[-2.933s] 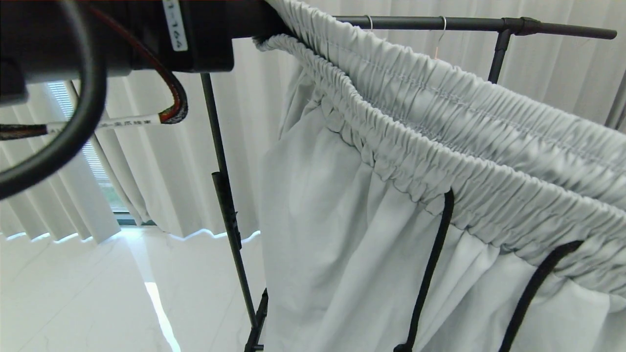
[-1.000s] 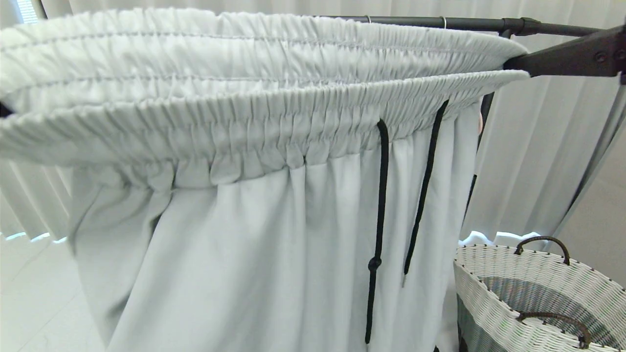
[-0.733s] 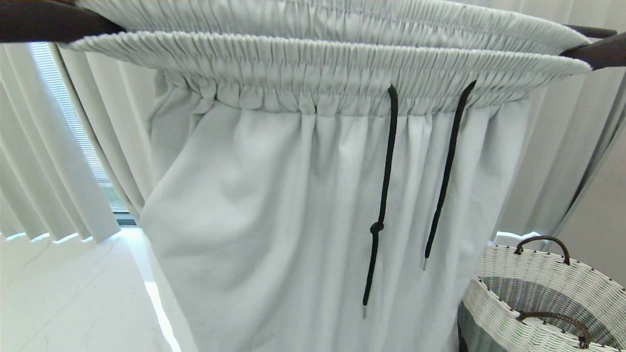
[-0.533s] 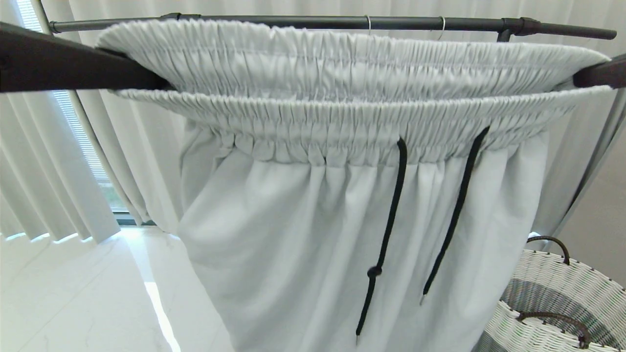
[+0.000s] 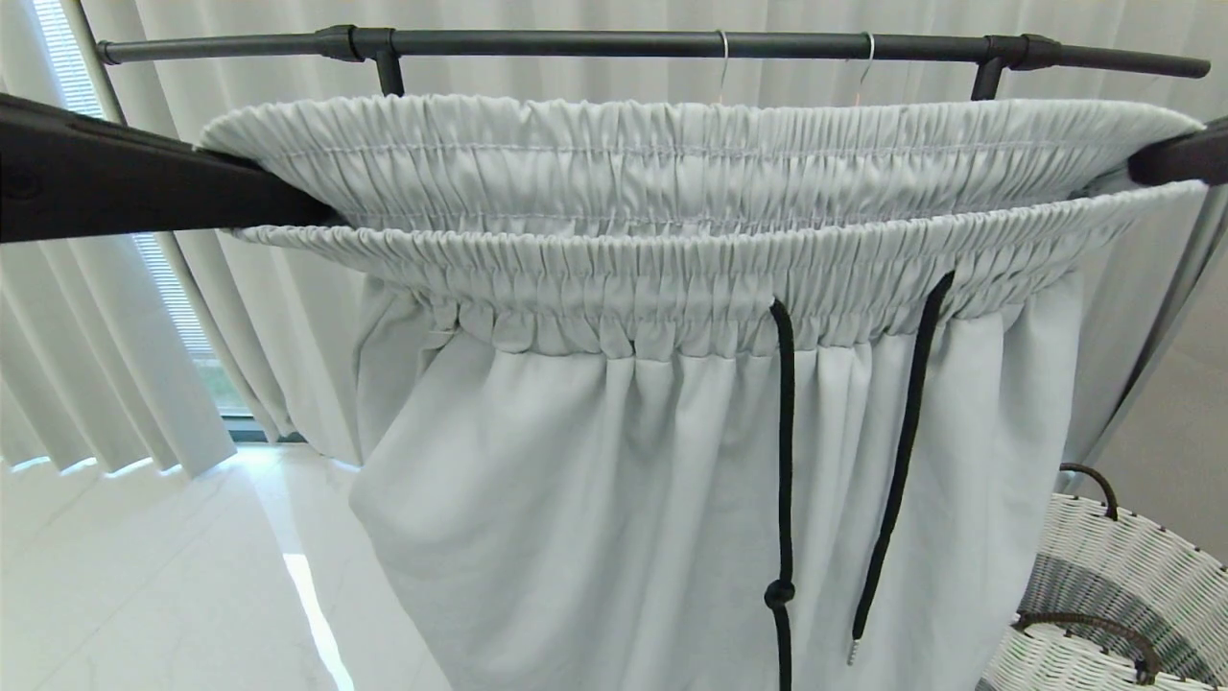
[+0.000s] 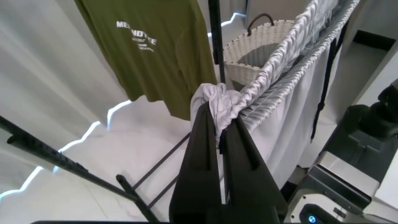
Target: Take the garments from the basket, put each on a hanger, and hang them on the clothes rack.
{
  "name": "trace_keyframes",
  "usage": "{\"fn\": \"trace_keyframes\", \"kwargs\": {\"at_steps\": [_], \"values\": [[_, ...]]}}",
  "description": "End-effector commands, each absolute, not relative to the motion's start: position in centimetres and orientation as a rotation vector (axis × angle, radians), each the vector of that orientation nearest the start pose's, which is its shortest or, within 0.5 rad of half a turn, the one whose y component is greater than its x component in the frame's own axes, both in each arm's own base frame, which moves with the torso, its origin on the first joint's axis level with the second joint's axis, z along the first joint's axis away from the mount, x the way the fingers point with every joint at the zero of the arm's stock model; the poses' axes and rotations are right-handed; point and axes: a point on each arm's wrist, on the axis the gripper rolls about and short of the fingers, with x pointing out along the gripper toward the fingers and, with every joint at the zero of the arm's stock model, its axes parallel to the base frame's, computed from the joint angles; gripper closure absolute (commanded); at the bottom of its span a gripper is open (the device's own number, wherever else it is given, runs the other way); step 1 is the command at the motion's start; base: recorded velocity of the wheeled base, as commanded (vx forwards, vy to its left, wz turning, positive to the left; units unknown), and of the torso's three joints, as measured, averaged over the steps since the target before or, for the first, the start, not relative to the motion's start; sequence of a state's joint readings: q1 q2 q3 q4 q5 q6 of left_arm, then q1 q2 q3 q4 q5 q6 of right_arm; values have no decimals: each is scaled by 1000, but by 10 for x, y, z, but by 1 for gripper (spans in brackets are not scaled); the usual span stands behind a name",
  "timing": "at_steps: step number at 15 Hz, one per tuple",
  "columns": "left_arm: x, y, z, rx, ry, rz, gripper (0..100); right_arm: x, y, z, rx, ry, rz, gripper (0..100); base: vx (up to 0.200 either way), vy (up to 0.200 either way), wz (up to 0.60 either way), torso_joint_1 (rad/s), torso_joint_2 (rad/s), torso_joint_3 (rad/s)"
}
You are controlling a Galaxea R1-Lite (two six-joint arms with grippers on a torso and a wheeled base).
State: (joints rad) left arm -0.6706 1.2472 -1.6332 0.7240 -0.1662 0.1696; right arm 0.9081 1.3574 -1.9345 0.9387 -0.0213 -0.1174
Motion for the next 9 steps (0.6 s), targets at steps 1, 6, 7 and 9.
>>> {"fn": "trace_keyframes", "kwargs": {"at_steps": [1, 6, 7, 9], "values": [[102, -86, 386, 244, 265, -855, 100, 85, 108, 415, -277, 283, 895, 100, 0, 0, 0, 0, 0, 0], [100, -84, 387, 242, 258, -855, 100, 85, 108, 415, -277, 284, 895, 100, 0, 0, 0, 0, 0, 0], [100, -84, 387, 242, 258, -855, 100, 85, 108, 415, -277, 284, 895, 100, 0, 0, 0, 0, 0, 0], [100, -84, 387, 242, 258, -855, 100, 85, 108, 415, -278, 286, 895, 100, 0, 0, 0, 0, 0, 0]]}}
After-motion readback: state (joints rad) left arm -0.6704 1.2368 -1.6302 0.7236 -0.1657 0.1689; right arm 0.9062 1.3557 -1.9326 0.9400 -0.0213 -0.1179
